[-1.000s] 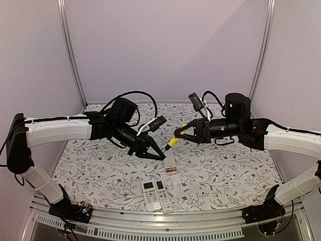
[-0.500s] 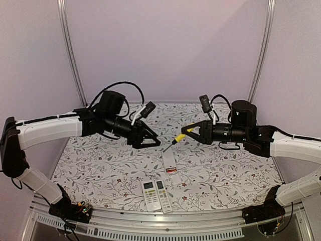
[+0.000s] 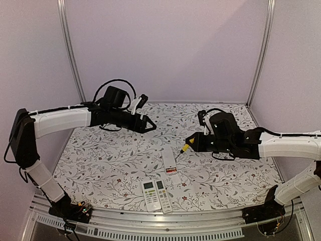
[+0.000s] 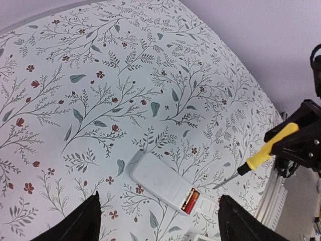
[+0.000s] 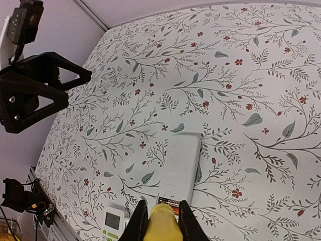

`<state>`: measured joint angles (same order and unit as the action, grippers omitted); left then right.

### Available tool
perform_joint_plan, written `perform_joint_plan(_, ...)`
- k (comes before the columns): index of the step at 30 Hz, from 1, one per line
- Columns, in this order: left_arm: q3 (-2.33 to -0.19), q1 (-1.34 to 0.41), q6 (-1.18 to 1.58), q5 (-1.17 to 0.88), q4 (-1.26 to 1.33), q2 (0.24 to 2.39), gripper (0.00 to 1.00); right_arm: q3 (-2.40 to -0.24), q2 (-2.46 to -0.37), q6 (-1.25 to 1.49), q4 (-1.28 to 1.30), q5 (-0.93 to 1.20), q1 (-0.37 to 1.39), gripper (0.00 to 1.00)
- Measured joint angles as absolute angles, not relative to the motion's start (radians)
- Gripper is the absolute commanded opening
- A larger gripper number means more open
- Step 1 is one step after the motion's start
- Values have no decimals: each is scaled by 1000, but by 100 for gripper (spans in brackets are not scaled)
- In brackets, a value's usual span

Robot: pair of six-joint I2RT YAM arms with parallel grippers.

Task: Unload the batteries from the remote control
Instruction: Adjust the remote control without the battery cover at the center of the board.

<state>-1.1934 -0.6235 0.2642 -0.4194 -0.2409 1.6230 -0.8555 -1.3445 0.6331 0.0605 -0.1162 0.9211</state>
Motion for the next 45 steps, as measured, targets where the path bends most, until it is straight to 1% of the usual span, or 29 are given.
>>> perform_joint_plan(5,-1258,-628,279,-384,-292,1728,81,-855,-1374,712,85,-202,1017,0)
perform_joint_plan(8,-1291,-635,284,-376,-323,1776,80,-856,-1374,738,91,-238,1040,0)
perform_joint_plan(12,-1354,-653,289,-362,-341,1850,79,-870,-1385,761,121,-288,1040,0)
perform_joint_plan(17,-1389,-687,300,-313,-358,1919,74,-900,-1422,792,162,-325,1040,0)
perform_joint_plan(23,-1470,-722,294,-254,-382,1993,73,-911,-1450,830,192,-342,1040,0)
perform_joint_plan(25,-1497,-731,288,-236,-384,2016,70,-914,-1460,843,201,-347,1040,0)
perform_joint_plan(28,-1548,-745,274,-200,-398,2054,69,-918,-1473,859,211,-355,1040,0)
perform_joint_plan(32,-1607,-770,258,-158,-412,2108,71,-923,-1477,885,228,-377,1040,0)
perform_joint_plan(36,-1639,-799,252,-111,-426,2154,77,-922,-1471,915,247,-413,1041,0)
perform_joint_plan(39,-1653,-816,247,-74,-443,2180,80,-906,-1438,933,254,-436,1041,0)
perform_joint_plan(45,-1673,-834,235,-1,-476,2224,83,-871,-1356,951,274,-480,1041,0)
